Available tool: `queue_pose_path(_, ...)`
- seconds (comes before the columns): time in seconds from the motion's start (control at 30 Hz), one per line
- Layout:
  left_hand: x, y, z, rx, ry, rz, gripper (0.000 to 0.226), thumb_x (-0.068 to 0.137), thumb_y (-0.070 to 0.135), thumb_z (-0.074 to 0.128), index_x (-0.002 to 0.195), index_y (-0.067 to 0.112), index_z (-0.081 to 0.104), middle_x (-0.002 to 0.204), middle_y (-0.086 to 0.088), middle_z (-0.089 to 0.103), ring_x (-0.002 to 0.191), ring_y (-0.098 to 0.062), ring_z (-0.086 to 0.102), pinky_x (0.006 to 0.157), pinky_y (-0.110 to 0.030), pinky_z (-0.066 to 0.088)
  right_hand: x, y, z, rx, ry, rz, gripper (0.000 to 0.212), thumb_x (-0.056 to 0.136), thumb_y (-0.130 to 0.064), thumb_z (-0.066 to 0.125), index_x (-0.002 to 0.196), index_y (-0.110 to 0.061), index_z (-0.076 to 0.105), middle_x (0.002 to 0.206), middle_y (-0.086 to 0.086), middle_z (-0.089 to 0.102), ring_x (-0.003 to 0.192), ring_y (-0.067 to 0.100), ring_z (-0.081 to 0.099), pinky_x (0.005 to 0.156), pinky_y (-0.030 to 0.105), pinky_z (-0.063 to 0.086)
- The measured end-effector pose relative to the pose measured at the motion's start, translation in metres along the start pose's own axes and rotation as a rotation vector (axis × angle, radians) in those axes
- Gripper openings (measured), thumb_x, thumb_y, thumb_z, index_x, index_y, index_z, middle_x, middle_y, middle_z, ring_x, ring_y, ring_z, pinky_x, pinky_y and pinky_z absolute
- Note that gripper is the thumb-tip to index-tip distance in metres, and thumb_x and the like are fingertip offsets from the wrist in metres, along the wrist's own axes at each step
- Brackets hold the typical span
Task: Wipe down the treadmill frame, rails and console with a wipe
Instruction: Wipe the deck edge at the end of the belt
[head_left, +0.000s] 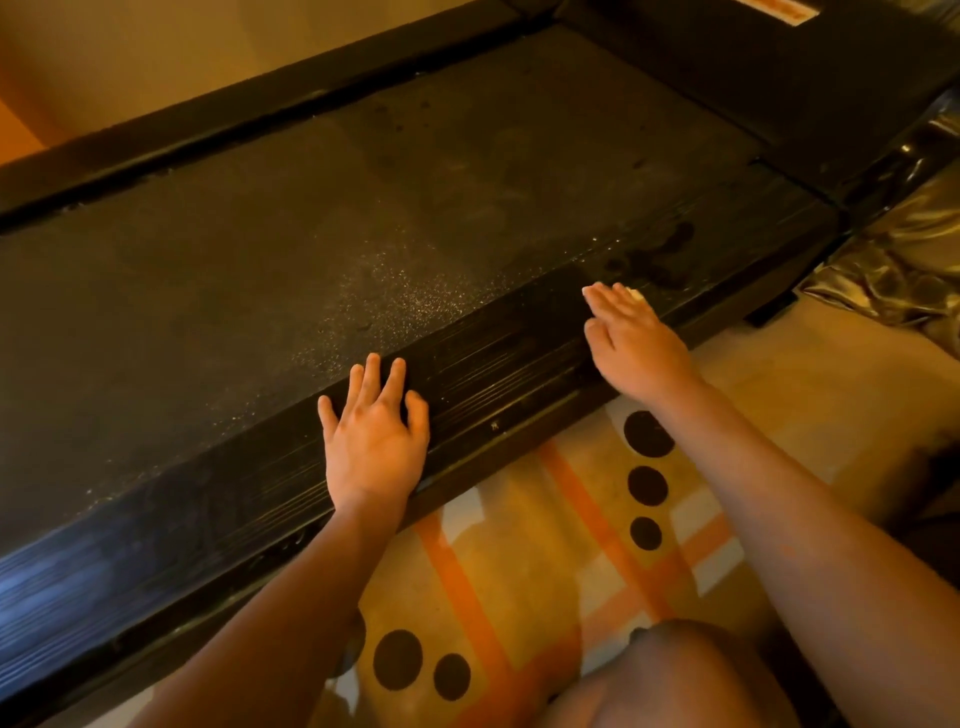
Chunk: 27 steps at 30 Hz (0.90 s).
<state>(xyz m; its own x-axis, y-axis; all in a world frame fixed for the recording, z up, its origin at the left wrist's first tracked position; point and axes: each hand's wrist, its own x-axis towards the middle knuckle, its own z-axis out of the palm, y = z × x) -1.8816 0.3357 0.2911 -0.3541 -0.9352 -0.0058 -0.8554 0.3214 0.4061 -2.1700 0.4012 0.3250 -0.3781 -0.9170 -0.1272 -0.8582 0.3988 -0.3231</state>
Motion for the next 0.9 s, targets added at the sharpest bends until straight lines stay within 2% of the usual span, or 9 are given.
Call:
queue_pose_path(0.07, 0.0, 0.0, -0.001, -0.007, -0.004, -0.004, 0.052, 0.108, 0.044, 0.028, 0.158, 0.03, 0.029, 0.168, 0.001, 0.016, 0.156, -0.018, 0.007, 0.126, -0.052, 0.002, -0.011, -0.016, 0.008, 0.062, 0.037, 0.046, 0.054, 0.112, -0.038, 0.021, 0.163, -0.02, 0.019, 0.171, -0.001, 0.013, 0.158, 0.016, 0.003, 0.126, 0.036, 0.006)
queue_pose_path(0.2, 0.0, 0.001, -0.001, -0.012, -0.003, 0.0, 0.052, 0.108, 0.044, 0.028, 0.158, 0.03, 0.029, 0.168, 0.001, 0.017, 0.156, -0.018, 0.007, 0.126, -0.053, 0.003, -0.089, -0.059, 0.054, -0.028, 0.037, -0.273, 0.063, 0.107, -0.049, 0.015, 0.163, -0.02, 0.016, 0.171, -0.002, 0.009, 0.157, 0.012, -0.005, 0.127, 0.034, 0.002)
queue_pose_path(0.27, 0.0, 0.0, 0.0, -0.006, 0.004, 0.006, 0.052, 0.108, 0.044, 0.028, 0.158, 0.03, 0.03, 0.168, 0.001, 0.017, 0.156, -0.018, 0.007, 0.125, -0.052, 0.002, -0.096, -0.049, 0.056, -0.103, 0.001, -0.346, 0.063, 0.107, -0.053, 0.013, 0.164, -0.024, 0.011, 0.171, -0.006, 0.003, 0.157, 0.009, -0.009, 0.127, 0.033, -0.004)
queue_pose_path(0.5, 0.0, -0.001, 0.001, -0.006, 0.006, 0.013, 0.052, 0.108, 0.044, 0.028, 0.158, 0.03, 0.03, 0.168, 0.001, 0.017, 0.156, -0.018, 0.008, 0.126, -0.052, 0.002, -0.029, -0.003, 0.027, -0.114, 0.088, -0.042, 0.067, 0.107, -0.055, 0.01, 0.164, -0.02, 0.009, 0.172, -0.001, 0.005, 0.158, 0.015, -0.005, 0.128, 0.037, -0.006)
queue_pose_path(0.6, 0.0, 0.0, -0.001, -0.006, -0.01, 0.01, 0.052, 0.108, 0.045, 0.028, 0.158, 0.031, 0.028, 0.168, 0.002, 0.015, 0.156, -0.018, 0.006, 0.125, -0.051, 0.0, -0.059, -0.032, 0.049, -0.081, 0.061, -0.222, 0.07, 0.105, -0.057, 0.008, 0.163, -0.018, 0.008, 0.172, 0.0, 0.003, 0.158, 0.015, -0.008, 0.129, 0.041, -0.001)
queue_pose_path(0.67, 0.001, 0.0, 0.0, -0.001, -0.011, 0.008, 0.052, 0.108, 0.045, 0.027, 0.159, 0.031, 0.027, 0.169, 0.002, 0.014, 0.156, -0.018, 0.005, 0.125, -0.051, 0.0, -0.081, -0.041, 0.063, -0.077, 0.011, -0.384, 0.066, 0.107, -0.055, 0.012, 0.163, -0.02, 0.01, 0.172, -0.002, 0.004, 0.158, 0.012, -0.009, 0.129, 0.038, -0.002)
queue_pose_path(0.73, 0.001, 0.0, 0.0, -0.004, -0.009, 0.007, 0.052, 0.108, 0.045, 0.027, 0.159, 0.031, 0.027, 0.169, 0.002, 0.014, 0.156, -0.018, 0.005, 0.125, -0.05, -0.001, -0.074, -0.027, 0.055, -0.095, -0.001, -0.444, 0.062, 0.108, -0.052, 0.011, 0.163, -0.023, 0.012, 0.171, -0.006, 0.006, 0.157, 0.009, -0.006, 0.129, 0.035, -0.001)
queue_pose_path(0.8, 0.001, 0.0, 0.0, -0.005, -0.007, 0.005, 0.052, 0.108, 0.045, 0.027, 0.159, 0.031, 0.027, 0.169, 0.002, 0.014, 0.156, -0.018, 0.005, 0.125, -0.049, -0.001, -0.048, -0.005, 0.038, -0.131, 0.052, -0.346, 0.064, 0.107, -0.054, 0.006, 0.163, -0.025, 0.013, 0.171, -0.007, 0.008, 0.157, 0.008, -0.002, 0.129, 0.038, 0.003)
queue_pose_path(0.9, 0.001, 0.0, 0.001, 0.004, -0.008, 0.005, 0.053, 0.108, 0.045, 0.027, 0.159, 0.03, 0.028, 0.169, 0.001, 0.015, 0.156, -0.018, 0.006, 0.125, -0.051, 0.0, -0.012, 0.026, 0.01, -0.1, 0.109, -0.076, 0.066, 0.107, -0.054, 0.002, 0.163, -0.022, 0.014, 0.171, -0.003, 0.011, 0.157, 0.011, 0.002, 0.128, 0.036, -0.002)
